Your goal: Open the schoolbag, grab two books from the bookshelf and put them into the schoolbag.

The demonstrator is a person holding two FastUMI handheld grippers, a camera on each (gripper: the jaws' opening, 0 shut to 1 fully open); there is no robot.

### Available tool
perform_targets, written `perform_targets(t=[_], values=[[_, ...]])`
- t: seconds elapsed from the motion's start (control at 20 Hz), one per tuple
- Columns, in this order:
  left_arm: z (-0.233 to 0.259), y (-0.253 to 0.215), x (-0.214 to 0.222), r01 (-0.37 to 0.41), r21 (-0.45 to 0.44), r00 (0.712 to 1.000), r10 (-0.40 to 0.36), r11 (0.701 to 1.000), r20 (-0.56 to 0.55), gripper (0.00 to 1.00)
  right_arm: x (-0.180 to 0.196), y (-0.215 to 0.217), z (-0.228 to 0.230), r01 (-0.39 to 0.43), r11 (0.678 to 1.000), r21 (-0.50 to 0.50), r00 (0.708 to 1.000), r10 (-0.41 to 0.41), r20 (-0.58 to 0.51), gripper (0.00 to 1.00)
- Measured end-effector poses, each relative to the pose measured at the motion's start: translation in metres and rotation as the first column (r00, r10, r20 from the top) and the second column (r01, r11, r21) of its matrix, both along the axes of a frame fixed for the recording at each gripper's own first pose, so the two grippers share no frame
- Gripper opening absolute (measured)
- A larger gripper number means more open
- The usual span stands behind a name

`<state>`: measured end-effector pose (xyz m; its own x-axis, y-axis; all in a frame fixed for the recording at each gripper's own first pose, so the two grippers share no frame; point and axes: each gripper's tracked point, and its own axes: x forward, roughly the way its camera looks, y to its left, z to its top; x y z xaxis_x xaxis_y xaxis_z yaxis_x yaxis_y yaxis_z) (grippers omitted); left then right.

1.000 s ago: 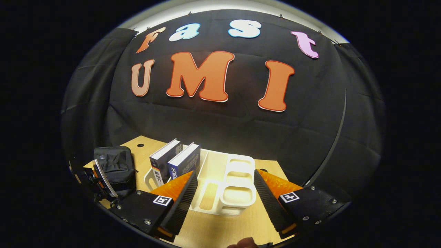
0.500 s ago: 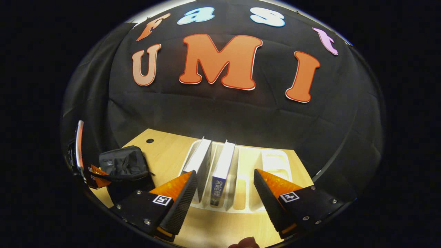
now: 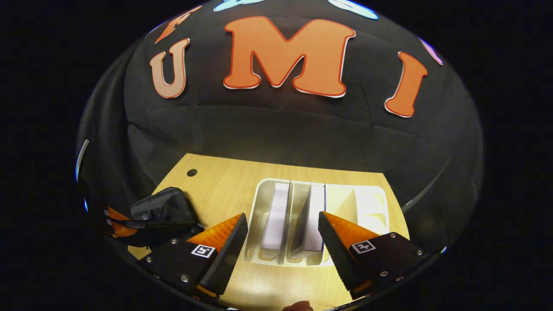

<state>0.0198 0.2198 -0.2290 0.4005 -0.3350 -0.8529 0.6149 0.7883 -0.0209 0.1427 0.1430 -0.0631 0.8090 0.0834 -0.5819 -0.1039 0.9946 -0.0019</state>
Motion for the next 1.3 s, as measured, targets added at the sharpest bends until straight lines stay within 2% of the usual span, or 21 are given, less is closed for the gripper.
perform_targets(t=[0.15, 0.35, 0.7, 1.05, 1.25, 1.3], values=[[0.003, 0.007, 0.005, 0.037, 0.006, 0.999, -0.037, 0.999, -0.008, 0.06, 0.011, 0.011, -0.003, -0.024, 1.000, 0.014, 0.994, 0.025, -0.110, 0.98], [0.009, 0.012, 0.007, 0.076, 0.018, 0.997, -0.076, 0.997, -0.030, 0.06, 0.026, 0.009, -0.013, -0.016, 1.000, 0.005, 0.974, 0.017, -0.225, 0.98], [0.016, 0.017, 0.010, 0.065, 0.009, 0.995, -0.064, 0.998, -0.076, 0.06, 0.041, 0.019, -0.047, -0.030, 0.999, 0.036, 0.910, 0.042, -0.413, 0.99], [0.017, 0.007, 0.017, 0.079, -0.011, 0.989, -0.080, 0.997, -0.124, 0.06, 0.052, 0.012, -0.074, 0.014, 1.000, 0.011, 0.853, -0.007, -0.521, 0.99], [0.016, 0.000, 0.024, 0.094, -0.019, 0.986, -0.096, 0.995, -0.136, 0.06, 0.054, 0.010, -0.087, 0.030, 1.000, -0.009, 0.821, -0.030, -0.570, 0.84], [0.016, -0.003, 0.024, 0.099, -0.021, 0.985, -0.101, 0.995, -0.137, 0.06, 0.054, 0.008, -0.091, 0.032, 0.999, -0.020, 0.815, -0.038, -0.579, 0.69]])
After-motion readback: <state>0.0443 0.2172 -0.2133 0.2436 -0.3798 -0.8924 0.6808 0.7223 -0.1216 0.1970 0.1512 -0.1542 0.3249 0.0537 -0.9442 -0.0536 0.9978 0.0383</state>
